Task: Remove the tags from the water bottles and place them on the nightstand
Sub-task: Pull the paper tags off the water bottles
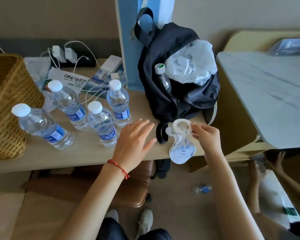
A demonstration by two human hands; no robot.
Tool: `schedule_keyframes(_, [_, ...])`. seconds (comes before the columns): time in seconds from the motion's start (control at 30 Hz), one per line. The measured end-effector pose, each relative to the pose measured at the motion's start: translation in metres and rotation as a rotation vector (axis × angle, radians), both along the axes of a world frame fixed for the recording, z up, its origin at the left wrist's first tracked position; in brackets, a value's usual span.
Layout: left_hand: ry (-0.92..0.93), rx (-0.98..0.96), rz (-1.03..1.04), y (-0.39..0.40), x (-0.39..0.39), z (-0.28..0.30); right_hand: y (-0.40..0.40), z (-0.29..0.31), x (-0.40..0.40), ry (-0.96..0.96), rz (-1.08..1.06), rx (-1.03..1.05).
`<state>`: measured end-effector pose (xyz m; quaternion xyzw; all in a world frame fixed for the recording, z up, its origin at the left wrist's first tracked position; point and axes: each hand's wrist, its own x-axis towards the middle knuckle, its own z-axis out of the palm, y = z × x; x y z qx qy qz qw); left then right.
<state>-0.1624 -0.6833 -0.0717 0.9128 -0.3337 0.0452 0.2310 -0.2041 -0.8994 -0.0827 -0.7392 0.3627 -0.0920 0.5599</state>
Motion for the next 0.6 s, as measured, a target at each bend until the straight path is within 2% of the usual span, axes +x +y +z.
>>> schedule_keyframes(0.23, [0.087, 0.068, 0.019, -0.016, 0.018, -0.033, -0.020, -0.041, 0.025, 0.072, 0.028, 0.072])
schedule_keyframes(0.6, [0.189, 0.104, 0.054, -0.022, 0.033, -0.057, -0.039, -0.076, 0.053, 0.228, 0.074, -0.041])
